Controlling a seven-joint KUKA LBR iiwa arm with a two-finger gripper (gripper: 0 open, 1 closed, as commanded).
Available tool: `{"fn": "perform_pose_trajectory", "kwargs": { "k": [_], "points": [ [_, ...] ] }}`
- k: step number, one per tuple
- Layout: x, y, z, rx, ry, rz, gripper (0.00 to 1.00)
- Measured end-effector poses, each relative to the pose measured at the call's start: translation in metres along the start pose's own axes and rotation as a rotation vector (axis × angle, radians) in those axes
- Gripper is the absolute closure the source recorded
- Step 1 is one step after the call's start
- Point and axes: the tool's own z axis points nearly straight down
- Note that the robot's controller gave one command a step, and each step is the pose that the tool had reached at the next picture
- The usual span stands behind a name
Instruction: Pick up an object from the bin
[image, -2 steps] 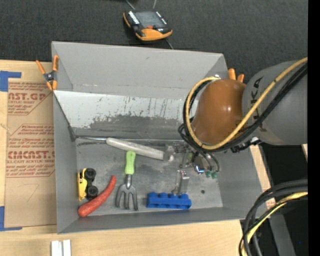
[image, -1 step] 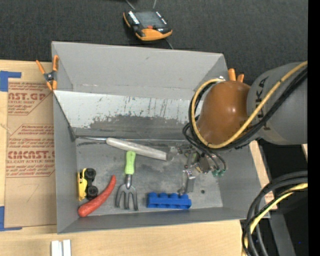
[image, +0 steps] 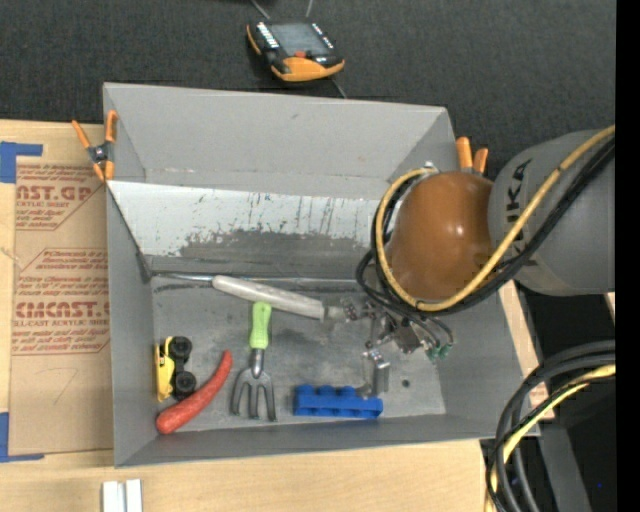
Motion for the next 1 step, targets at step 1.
{"fn": "perform_pose_trajectory", "kwargs": {
  "k": [1],
  "points": [
    [0.0205, 0.0091, 0.0289, 0.002, -0.003, -0.22, 0.0]
  ]
}}
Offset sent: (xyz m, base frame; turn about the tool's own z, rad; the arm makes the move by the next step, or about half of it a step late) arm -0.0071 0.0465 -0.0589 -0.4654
